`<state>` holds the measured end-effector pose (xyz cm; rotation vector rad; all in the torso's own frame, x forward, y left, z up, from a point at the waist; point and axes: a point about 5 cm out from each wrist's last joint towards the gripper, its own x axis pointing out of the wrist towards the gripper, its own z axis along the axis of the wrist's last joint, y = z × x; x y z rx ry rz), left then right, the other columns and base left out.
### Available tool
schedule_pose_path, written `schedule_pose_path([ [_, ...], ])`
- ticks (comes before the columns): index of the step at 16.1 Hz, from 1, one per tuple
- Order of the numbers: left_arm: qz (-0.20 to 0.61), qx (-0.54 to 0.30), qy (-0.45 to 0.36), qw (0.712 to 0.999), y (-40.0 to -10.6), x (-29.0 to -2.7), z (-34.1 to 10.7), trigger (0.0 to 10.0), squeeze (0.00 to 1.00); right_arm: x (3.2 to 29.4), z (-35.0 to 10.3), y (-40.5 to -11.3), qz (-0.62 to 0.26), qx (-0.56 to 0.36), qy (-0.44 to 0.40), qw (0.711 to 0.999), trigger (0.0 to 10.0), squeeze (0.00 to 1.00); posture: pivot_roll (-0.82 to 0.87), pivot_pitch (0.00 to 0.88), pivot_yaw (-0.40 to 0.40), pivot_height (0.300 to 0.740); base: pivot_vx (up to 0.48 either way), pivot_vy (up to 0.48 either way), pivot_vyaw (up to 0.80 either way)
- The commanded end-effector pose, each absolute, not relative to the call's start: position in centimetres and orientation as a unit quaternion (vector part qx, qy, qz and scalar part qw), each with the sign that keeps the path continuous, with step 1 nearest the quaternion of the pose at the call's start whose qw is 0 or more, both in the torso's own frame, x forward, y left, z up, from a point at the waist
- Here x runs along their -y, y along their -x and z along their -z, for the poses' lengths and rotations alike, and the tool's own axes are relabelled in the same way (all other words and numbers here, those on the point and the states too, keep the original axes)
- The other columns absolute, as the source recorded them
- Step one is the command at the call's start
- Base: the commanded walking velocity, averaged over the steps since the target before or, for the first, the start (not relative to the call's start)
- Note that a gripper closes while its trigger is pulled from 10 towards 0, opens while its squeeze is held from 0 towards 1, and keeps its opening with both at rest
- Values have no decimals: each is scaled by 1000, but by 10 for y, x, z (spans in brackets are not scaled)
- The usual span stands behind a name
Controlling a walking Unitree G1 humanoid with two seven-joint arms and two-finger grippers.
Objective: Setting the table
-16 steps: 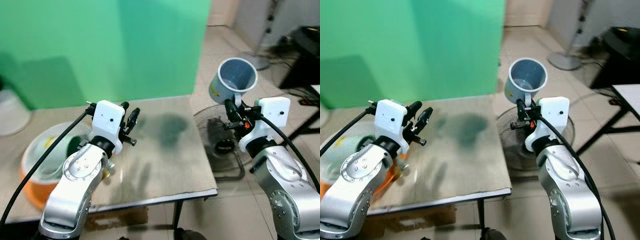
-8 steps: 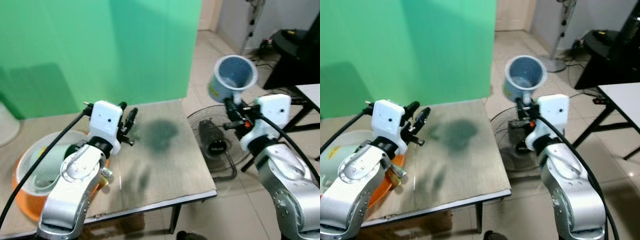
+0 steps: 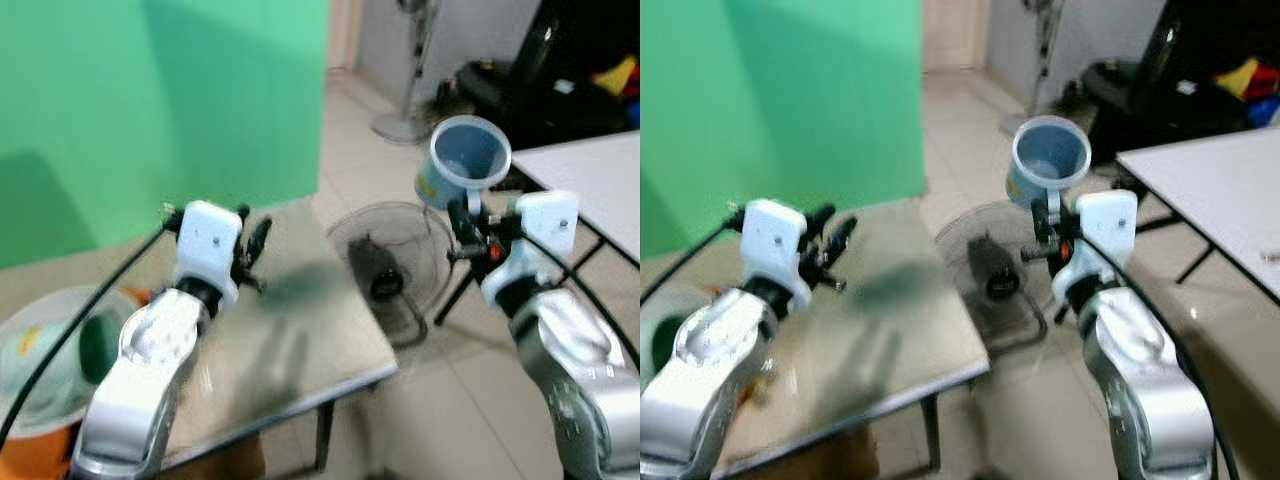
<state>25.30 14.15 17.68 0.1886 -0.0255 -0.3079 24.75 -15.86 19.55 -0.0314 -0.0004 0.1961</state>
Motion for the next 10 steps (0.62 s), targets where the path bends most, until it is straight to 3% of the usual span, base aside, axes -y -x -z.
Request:
schedule_pose_path([
  [1, 164, 8, -96, 982, -254, -135, -175, 10000, 0, 165, -193, -245, -81, -10, 19, 996, 10000, 0, 82, 0, 19, 740, 0, 0, -775],
  [10, 149, 17, -96, 984, -259, -135, -177, 10000, 0, 171, -194, -245, -43, -12, 14, 999, 10000, 0, 71, 0, 30, 740, 0, 0, -759],
])
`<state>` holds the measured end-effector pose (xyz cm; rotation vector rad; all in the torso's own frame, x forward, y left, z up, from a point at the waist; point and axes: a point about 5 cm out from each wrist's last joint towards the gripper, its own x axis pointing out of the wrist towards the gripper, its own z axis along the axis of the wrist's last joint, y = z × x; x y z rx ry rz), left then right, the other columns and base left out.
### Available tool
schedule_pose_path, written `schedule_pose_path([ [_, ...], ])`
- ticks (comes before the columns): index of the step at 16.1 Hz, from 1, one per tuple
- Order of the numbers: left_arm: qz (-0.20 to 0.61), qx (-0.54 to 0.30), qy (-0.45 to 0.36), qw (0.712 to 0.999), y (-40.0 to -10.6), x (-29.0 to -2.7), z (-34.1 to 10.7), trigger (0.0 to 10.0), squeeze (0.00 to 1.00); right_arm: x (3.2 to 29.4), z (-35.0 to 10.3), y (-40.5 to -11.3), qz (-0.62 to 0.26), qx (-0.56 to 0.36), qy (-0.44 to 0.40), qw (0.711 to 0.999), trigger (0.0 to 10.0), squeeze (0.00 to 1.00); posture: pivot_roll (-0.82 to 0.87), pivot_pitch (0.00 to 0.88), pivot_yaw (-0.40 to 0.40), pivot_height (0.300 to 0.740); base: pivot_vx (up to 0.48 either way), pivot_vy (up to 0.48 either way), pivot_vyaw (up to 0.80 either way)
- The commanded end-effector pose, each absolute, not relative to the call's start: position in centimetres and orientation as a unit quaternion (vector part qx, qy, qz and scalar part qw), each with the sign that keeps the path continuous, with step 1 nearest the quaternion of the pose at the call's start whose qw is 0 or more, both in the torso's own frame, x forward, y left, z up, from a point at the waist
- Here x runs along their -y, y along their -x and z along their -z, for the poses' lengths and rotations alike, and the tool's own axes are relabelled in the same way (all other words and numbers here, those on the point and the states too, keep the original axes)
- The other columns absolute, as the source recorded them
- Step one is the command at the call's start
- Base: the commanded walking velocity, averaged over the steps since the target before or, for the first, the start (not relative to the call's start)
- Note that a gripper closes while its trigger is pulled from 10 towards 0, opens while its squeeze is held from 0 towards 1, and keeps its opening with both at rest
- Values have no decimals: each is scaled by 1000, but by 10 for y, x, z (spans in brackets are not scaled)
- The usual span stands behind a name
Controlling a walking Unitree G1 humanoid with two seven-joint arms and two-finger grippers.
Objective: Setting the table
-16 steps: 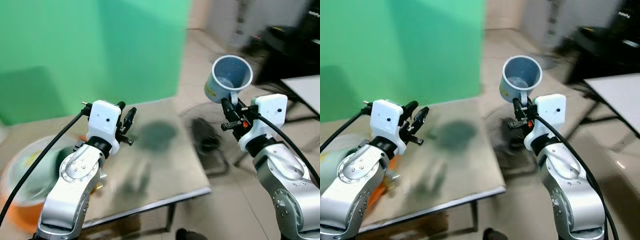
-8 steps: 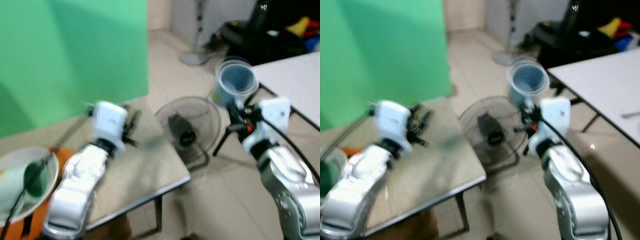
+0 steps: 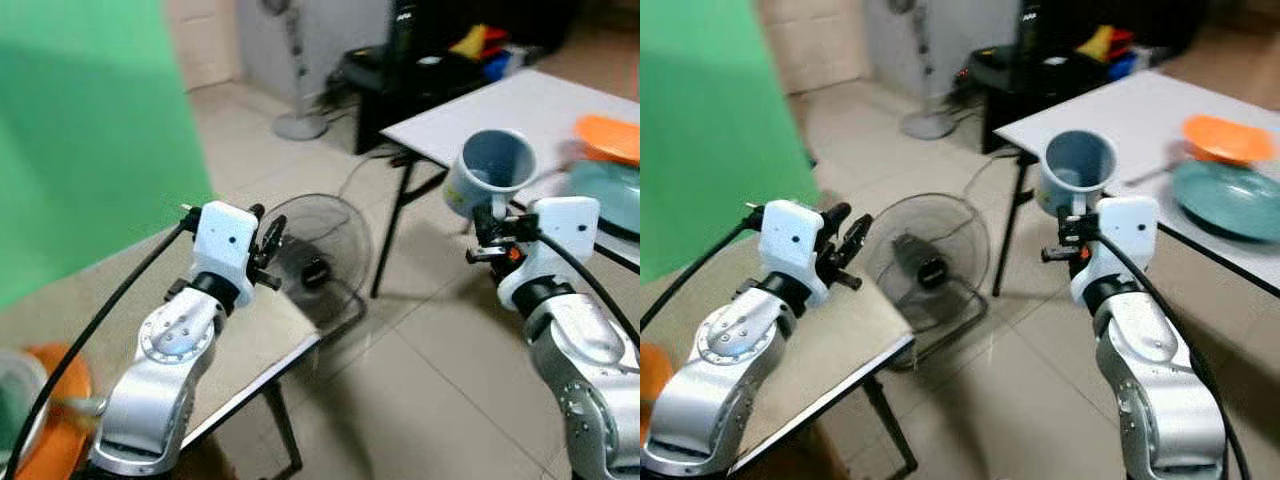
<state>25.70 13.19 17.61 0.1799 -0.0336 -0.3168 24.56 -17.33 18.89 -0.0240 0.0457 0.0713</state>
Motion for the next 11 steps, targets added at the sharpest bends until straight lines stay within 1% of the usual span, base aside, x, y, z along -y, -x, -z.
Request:
schedule_pose_path([
  [1, 146, 17, -91, 985, -261, -135, -177, 10000, 0, 173, -195, -244, -26, -9, 18, 999, 10000, 0, 63, 0, 33, 740, 0, -244, -763],
  [4, 142, 17, -89, 986, -263, -134, -177, 10000, 0, 177, -189, -243, -9, -26, 23, 999, 10000, 0, 62, 0, 35, 740, 0, -245, -763],
  [6, 137, 8, -79, 987, -264, -135, -175, 10000, 0, 180, -184, -243, 6, -44, 16, 999, 10000, 0, 59, 0, 37, 740, 0, 0, -766],
  [11, 124, 16, -79, 989, -265, -140, -177, 10000, 0, 180, -184, -243, 6, -55, 31, 998, 10000, 0, 54, 0, 34, 740, 0, 0, -778],
])
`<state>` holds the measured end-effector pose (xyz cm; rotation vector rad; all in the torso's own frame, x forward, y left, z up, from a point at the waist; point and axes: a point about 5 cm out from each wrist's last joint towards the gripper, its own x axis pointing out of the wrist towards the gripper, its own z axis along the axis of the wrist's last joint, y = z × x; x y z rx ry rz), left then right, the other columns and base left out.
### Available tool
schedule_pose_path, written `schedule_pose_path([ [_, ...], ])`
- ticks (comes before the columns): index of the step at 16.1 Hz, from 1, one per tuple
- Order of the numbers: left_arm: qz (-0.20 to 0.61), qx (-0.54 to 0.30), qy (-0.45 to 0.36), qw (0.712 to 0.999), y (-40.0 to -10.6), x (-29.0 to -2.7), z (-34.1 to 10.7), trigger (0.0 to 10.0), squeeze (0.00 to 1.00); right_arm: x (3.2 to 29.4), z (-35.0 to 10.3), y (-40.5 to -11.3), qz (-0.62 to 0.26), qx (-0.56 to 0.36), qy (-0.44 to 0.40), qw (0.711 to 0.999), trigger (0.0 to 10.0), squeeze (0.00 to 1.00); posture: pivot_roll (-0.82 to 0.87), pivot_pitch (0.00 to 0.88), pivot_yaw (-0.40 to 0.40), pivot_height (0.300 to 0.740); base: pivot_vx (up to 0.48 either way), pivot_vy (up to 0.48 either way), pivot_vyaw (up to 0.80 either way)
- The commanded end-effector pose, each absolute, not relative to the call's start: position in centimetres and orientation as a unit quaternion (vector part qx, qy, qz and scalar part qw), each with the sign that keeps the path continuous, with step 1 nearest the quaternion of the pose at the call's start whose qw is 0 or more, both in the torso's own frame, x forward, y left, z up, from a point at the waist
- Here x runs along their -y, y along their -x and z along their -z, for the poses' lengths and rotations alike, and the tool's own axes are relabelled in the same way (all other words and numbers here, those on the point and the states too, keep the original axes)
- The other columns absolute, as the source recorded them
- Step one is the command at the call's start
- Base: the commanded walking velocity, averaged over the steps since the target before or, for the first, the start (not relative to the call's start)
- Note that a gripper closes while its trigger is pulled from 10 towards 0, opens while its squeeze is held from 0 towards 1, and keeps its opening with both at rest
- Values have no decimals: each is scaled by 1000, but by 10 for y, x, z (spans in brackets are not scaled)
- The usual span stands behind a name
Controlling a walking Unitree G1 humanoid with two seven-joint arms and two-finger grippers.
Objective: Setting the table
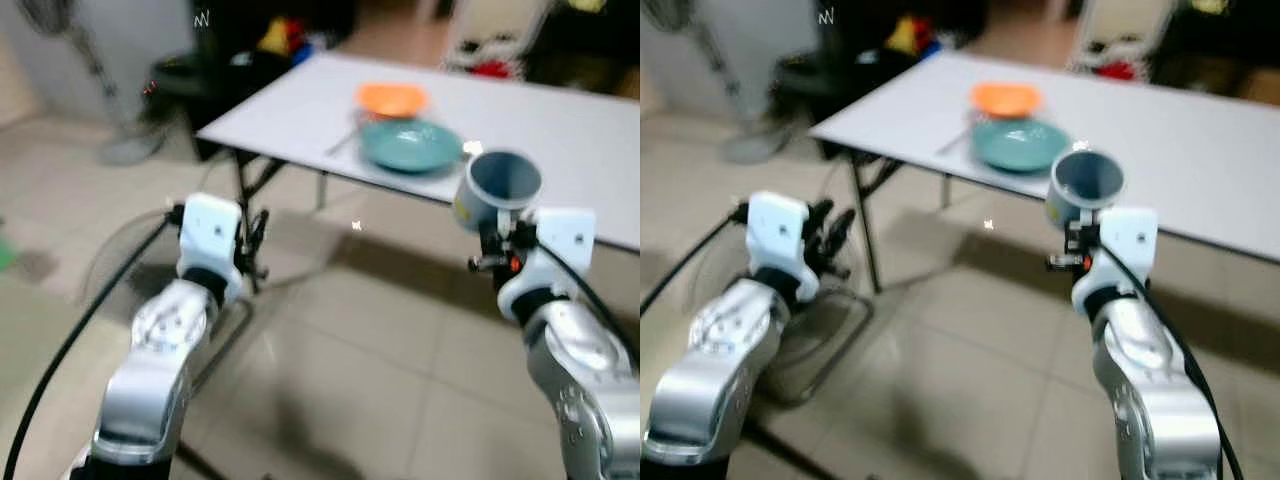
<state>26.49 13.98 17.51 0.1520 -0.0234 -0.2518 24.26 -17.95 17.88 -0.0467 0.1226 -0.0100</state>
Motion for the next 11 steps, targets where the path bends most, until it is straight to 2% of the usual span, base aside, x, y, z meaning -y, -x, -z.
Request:
schedule_pose_path([
  [1, 124, 12, -78, 989, -265, -139, -176, 10000, 0, 180, -184, -244, 6, -57, 39, 998, 10000, 0, 55, 0, 34, 740, 0, 0, -781],
  [4, 126, 10, -64, 990, -264, -138, -174, 10000, 0, 179, -185, -246, 5, -60, 39, 997, 10000, 0, 54, 0, 36, 740, 0, 0, -744],
  [6, 126, 6, -60, 990, -264, -140, -172, 10000, 0, 176, -186, -247, -12, -55, 37, 998, 10000, 0, 55, 0, 33, 740, 126, 0, 0],
  [11, 123, 0, -59, 991, -265, -144, -170, 10000, 0, 169, -186, -251, -46, -57, 39, 997, 10000, 0, 60, 0, 30, 740, 314, 0, 0],
])
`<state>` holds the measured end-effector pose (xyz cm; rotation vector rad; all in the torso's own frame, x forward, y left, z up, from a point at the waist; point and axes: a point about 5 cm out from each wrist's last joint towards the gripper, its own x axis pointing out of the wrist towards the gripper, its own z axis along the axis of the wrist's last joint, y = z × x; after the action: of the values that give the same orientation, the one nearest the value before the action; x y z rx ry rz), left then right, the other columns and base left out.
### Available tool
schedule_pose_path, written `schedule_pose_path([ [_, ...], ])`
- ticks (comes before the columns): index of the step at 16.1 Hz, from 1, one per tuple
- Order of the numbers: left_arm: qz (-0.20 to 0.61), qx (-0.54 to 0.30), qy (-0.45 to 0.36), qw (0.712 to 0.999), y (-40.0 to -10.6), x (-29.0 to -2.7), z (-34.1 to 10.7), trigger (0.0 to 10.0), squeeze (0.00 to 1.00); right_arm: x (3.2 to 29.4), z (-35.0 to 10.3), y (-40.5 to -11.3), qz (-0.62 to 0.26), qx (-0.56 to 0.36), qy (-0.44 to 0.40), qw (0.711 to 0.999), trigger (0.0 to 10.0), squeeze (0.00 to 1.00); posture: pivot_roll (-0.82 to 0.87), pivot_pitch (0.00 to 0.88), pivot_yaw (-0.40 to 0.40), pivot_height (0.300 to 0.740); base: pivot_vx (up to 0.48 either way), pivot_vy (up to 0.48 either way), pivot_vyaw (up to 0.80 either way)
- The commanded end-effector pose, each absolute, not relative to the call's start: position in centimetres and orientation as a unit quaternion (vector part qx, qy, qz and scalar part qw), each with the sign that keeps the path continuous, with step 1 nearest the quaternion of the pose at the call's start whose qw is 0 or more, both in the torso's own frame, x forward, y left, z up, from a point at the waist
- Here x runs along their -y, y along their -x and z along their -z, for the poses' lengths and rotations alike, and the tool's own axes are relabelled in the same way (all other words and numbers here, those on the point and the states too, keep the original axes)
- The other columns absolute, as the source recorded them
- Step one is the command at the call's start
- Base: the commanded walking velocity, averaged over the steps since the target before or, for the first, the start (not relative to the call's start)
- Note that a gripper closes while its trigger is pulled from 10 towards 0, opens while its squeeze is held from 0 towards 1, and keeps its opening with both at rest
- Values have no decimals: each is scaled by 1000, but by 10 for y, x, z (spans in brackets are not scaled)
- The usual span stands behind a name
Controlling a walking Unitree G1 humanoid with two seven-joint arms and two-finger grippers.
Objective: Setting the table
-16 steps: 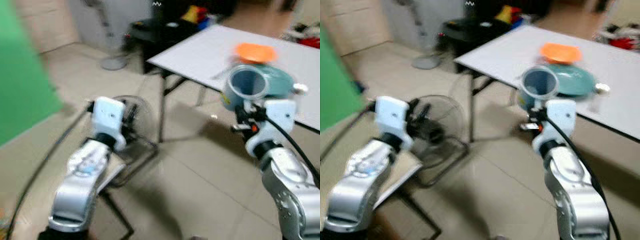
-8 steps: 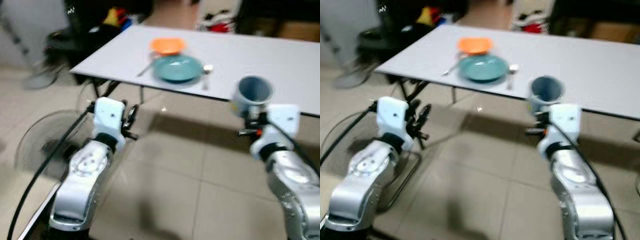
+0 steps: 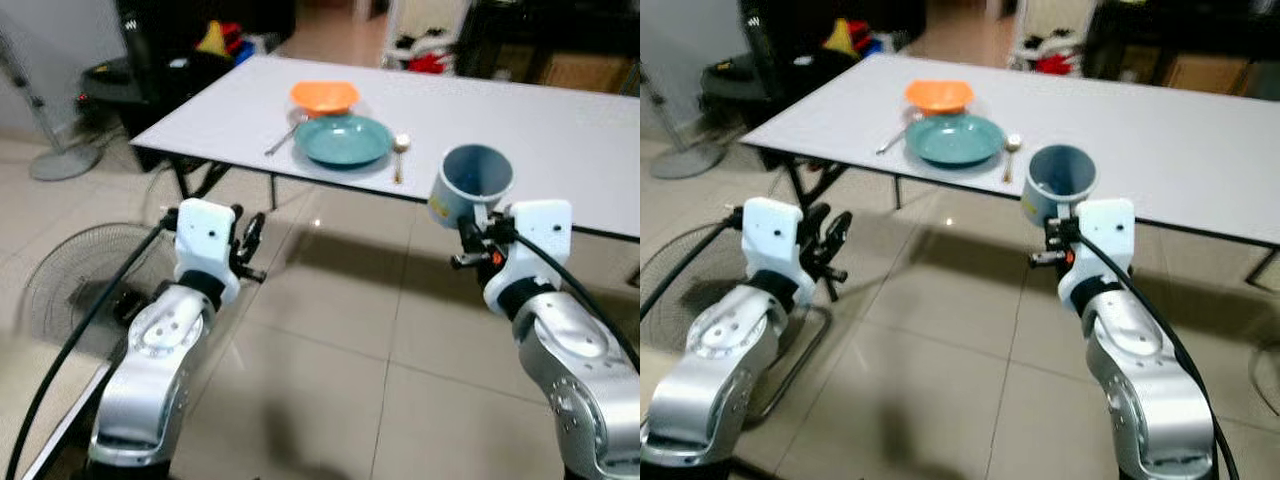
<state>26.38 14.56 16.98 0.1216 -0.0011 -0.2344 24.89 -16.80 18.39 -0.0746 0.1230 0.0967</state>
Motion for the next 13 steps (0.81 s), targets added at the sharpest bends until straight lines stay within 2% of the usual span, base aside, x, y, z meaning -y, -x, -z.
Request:
schedule_pose_path([
  [1, 123, -1, -62, 990, -266, -144, -169, 10000, 0, 169, -186, -251, -47, -57, 35, 997, 10000, 0, 60, 0, 33, 740, 334, 0, 0],
  [2, 123, -1, -63, 990, -266, -145, -170, 10000, 0, 168, -185, -252, -47, -58, 35, 997, 10000, 0, 60, 0, 33, 740, 341, 0, 0],
  [5, 124, 2, -67, 990, -269, -146, -171, 10000, 0, 166, -184, -253, -52, -58, 31, 996, 10000, 0, 60, 0, 37, 740, 351, 0, -800],
  [13, 127, 6, -71, 989, -272, -146, -173, 10000, 0, 164, -185, -258, -58, -52, 27, 997, 10000, 0, 57, 0, 43, 740, 359, 0, 0],
])
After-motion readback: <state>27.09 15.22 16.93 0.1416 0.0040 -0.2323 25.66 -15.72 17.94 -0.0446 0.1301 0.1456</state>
